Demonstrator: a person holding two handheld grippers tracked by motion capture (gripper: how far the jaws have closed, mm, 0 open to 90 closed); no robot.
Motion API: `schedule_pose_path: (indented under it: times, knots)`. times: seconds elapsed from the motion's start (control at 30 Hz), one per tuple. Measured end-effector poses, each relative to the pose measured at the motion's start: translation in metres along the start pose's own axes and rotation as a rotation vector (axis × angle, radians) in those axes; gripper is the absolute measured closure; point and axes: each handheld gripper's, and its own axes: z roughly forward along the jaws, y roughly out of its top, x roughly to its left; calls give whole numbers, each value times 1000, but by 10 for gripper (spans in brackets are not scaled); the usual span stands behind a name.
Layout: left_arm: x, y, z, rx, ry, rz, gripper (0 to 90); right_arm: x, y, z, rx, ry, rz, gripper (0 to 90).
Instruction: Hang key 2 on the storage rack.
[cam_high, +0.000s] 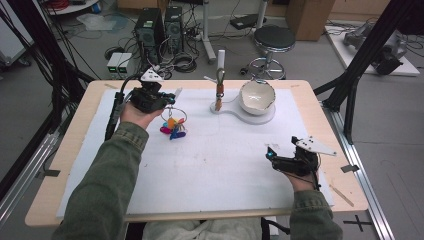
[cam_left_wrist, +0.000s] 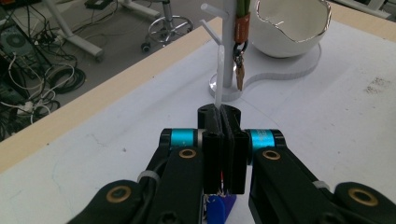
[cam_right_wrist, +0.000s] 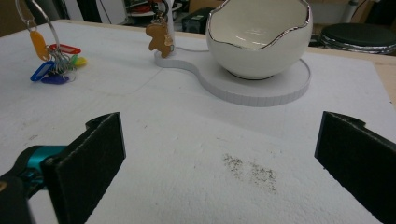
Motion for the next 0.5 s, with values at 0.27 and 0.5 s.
schedule_pose_path:
  times: [0.27, 0.5]
  knots:
    - [-5, 14, -2, -17, 9, 22, 875, 0, 0, 0, 7, 2, 8, 8]
    - [-2, 28, -4, -34, 20, 15, 875, -4, -1, -2, -5, -3, 23, 8]
